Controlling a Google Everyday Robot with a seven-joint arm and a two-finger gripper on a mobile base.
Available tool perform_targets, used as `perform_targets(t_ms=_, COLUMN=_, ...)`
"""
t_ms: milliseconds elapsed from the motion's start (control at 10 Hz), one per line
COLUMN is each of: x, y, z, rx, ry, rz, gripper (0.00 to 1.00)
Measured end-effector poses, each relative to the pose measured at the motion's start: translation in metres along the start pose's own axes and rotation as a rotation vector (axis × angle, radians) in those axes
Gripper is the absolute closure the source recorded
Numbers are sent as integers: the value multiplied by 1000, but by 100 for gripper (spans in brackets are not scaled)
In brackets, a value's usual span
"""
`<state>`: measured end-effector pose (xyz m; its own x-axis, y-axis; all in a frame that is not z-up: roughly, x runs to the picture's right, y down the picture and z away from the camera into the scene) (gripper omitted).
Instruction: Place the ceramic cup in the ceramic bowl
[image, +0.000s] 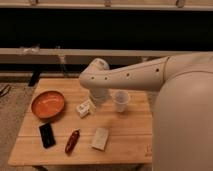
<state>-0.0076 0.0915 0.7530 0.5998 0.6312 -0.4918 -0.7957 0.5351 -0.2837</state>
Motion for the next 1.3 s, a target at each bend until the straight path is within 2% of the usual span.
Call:
perform_targets(t_ms=200, x=17, y=-24, z=13, rx=-3, ry=8, rz=42, gripper=20)
perform_targets(t_ms=400, x=24, y=-31, z=23, rx=-8, ry=5, rz=56, gripper=20)
perform_targets(t_ms=500, x=41, y=-49, z=47, rx=-6, ry=-5, rz=95, gripper=20)
perform_targets(t_ms=600, x=45, y=-54, z=54, rx=-6, ry=-9, rz=107, gripper=20)
perform_targets(t_ms=1000, x=30, y=-60, z=59, rx=7, ry=-33, rz=94, gripper=20)
perform_targets(t_ms=1300, x=17, y=-60, z=59, rx=19, ry=-27, rz=68, gripper=20)
